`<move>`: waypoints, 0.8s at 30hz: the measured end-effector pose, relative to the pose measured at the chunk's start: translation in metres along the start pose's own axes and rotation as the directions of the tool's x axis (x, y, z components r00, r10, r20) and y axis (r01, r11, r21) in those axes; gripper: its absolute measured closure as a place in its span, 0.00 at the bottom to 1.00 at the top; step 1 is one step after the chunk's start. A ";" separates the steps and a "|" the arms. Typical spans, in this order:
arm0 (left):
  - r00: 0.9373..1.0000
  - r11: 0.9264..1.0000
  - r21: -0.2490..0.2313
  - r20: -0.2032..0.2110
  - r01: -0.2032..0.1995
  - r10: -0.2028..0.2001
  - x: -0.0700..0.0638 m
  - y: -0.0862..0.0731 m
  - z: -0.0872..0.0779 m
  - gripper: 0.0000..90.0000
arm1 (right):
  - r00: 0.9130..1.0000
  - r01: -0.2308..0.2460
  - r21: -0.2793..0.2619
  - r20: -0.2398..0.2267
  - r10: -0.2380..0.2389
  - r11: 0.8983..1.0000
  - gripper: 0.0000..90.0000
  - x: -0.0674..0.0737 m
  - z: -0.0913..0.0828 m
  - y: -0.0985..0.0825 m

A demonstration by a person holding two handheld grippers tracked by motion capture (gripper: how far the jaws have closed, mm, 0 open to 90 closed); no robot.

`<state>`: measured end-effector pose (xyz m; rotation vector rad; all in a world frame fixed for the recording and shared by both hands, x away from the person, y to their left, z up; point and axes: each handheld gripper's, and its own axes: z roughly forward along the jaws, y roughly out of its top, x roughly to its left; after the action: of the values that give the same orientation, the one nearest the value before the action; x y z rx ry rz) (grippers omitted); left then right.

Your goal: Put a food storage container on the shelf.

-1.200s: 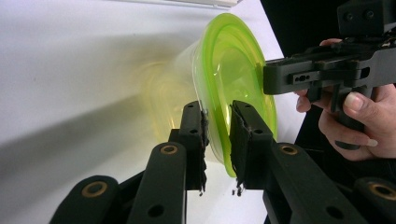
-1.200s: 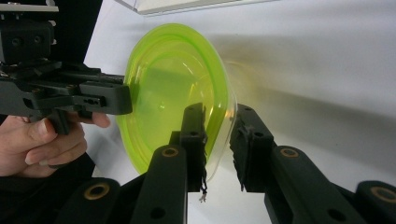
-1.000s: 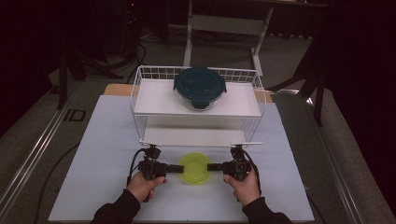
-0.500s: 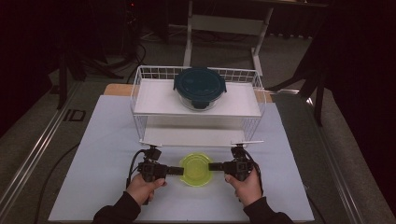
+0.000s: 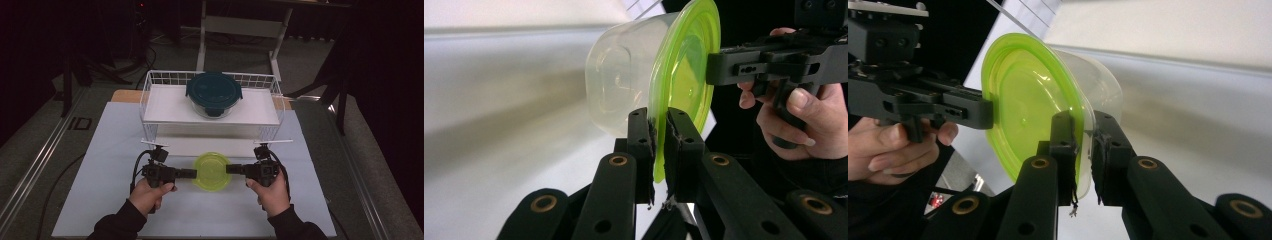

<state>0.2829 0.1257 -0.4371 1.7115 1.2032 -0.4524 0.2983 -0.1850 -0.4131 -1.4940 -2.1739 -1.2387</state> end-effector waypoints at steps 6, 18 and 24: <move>0.999 0.999 -0.029 0.016 -0.040 0.041 -0.018 0.011 -0.016 0.92 | 0.999 0.024 -0.018 -0.025 -0.024 1.000 0.90 0.018 -0.017 0.013; 0.993 0.990 -0.080 0.011 -0.115 0.116 -0.058 0.041 -0.044 0.92 | 0.996 0.078 -0.082 -0.027 -0.081 0.994 0.90 0.050 -0.050 0.040; 0.992 0.986 -0.111 0.010 -0.127 0.129 -0.073 0.061 -0.053 0.92 | 0.996 0.092 -0.111 -0.005 -0.093 0.990 0.90 0.062 -0.064 0.060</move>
<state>0.2923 0.1302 -0.3287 1.6748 1.0790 -0.3160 0.3044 -0.1841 -0.3060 -1.4384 -2.2243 -1.4156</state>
